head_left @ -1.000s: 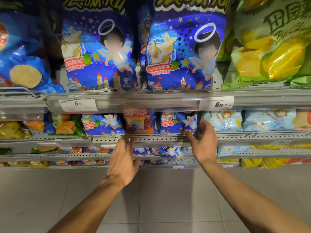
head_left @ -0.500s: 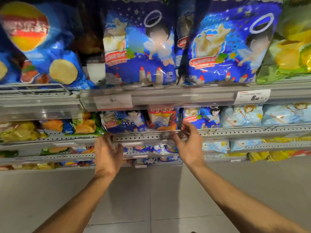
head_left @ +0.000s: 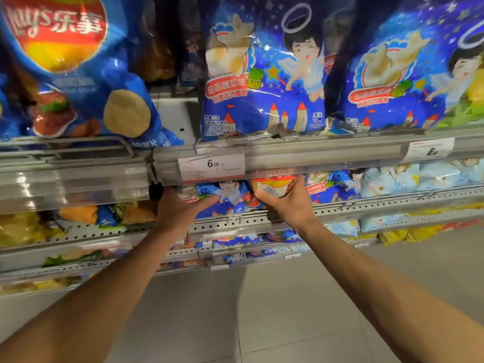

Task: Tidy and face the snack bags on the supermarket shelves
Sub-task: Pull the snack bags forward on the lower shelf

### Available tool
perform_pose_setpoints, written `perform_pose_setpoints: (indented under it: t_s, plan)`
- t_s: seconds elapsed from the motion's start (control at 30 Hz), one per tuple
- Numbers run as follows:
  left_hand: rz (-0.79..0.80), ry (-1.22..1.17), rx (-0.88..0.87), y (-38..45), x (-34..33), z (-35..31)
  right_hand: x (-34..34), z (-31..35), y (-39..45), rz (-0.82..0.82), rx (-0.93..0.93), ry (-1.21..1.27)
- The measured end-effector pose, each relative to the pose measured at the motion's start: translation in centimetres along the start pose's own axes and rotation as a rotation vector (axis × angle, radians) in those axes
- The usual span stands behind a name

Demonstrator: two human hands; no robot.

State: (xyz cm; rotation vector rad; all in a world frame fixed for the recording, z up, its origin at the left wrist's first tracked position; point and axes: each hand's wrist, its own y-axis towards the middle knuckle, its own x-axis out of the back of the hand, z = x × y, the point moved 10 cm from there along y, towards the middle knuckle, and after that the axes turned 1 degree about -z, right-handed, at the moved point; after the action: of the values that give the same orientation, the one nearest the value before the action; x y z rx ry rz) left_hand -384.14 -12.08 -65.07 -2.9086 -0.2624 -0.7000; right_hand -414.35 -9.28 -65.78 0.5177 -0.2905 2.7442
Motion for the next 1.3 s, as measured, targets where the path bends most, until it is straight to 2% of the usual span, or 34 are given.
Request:
perform_pose_setpoints:
  t_s: [0.3, 0.47, 0.67, 0.83, 1.03, 1.3]
  plan:
    - [0.119, -0.078, -0.031, 1.4, -1.7, 0.1, -0.8, 0.1, 1.8, -0.018, -0.001, -0.015]
    - [0.098, -0.119, 0.041, 1.6, -1.6, 0.8, -0.8, 0.3, 1.7, -0.055, -0.079, -0.036]
    - [0.019, -0.131, -0.013, 0.8, -0.4, -0.2, -0.6, 1.6, 0.3, -0.129, -0.083, -0.097]
    - [0.037, -0.141, 0.011, 0.2, 0.4, -0.8, -0.5, 3.2, -0.7, -0.097, -0.064, -0.115]
    - [0.025, -0.150, 0.052, -0.5, 0.4, -1.0, 2.5, 3.1, -2.7, -0.152, -0.079, -0.022]
    - [-0.043, -0.146, 0.074, -0.6, -0.9, -1.3, 6.6, 0.7, -4.7, -0.107, -0.157, 0.221]
